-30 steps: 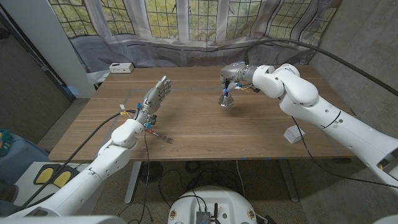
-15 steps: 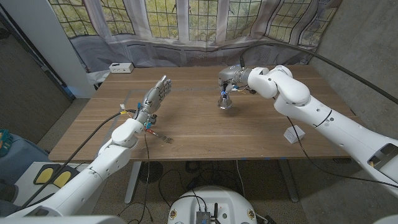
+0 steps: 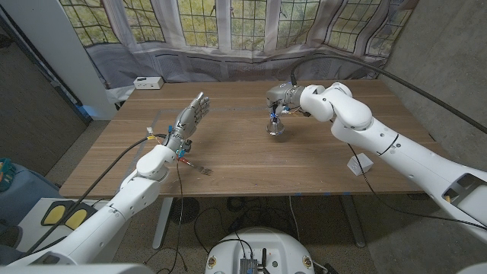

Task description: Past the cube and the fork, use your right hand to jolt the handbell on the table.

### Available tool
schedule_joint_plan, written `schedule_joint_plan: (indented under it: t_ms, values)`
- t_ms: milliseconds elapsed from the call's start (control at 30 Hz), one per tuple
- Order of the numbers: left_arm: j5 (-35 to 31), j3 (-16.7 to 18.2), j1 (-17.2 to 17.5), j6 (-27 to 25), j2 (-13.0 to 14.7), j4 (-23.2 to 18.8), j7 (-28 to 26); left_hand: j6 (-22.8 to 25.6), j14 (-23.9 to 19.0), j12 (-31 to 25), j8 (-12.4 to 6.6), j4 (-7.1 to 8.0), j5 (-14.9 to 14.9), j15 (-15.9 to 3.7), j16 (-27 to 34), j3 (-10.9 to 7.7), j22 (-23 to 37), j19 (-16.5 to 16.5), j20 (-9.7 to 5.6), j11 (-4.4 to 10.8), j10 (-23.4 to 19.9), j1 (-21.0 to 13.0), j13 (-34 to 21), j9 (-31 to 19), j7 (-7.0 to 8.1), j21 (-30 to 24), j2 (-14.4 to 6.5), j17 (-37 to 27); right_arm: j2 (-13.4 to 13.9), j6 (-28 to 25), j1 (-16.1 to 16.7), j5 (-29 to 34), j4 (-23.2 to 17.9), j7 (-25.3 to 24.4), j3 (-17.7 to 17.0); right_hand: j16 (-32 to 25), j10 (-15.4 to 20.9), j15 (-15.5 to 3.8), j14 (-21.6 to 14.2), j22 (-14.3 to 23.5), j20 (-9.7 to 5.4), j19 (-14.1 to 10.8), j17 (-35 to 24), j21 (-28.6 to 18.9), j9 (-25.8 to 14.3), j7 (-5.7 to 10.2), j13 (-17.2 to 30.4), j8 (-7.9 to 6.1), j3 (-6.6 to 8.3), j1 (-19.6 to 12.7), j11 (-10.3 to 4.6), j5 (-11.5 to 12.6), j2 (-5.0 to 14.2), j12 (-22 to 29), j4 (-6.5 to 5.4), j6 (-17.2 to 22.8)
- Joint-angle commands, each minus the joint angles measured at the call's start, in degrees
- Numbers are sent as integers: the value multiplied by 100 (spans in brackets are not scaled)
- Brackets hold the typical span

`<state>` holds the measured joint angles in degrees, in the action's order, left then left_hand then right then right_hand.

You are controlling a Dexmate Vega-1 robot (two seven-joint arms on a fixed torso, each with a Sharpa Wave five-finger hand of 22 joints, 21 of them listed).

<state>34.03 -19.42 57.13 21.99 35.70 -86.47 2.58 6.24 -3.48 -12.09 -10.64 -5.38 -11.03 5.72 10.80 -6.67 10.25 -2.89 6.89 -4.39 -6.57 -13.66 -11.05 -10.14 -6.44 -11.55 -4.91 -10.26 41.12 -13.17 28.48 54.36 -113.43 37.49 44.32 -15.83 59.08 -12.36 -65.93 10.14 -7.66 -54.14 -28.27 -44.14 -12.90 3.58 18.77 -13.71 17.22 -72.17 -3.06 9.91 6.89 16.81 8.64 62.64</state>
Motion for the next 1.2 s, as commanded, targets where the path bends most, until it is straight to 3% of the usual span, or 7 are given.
schedule_joint_plan:
  t_ms: [33,1200]
  values:
    - [-3,18,44,-46,45,-77,-28,42,0,-14,-29,-30,19,1,1,-31,20,-37,41,0,-39,-4,-22,-18,4,12,-20,-8,-50,-39,-61,92,209,-52,128,4,252,-10,-12,-7,-94,42,-14,-50,-34,-33,154,20,45,-2,234,24,41,12,-4,-11]
    - [60,43,28,-100,59,-44,2,98,-7,-22,-44,-29,19,14,4,-89,21,-44,63,13,-68,-33,-22,-18,8,10,-113,-8,-149,-133,-57,-20,748,-558,301,7,270,-9,-15,-9,-83,66,-21,-105,-38,-25,166,16,47,-6,199,28,35,-6,2,1]
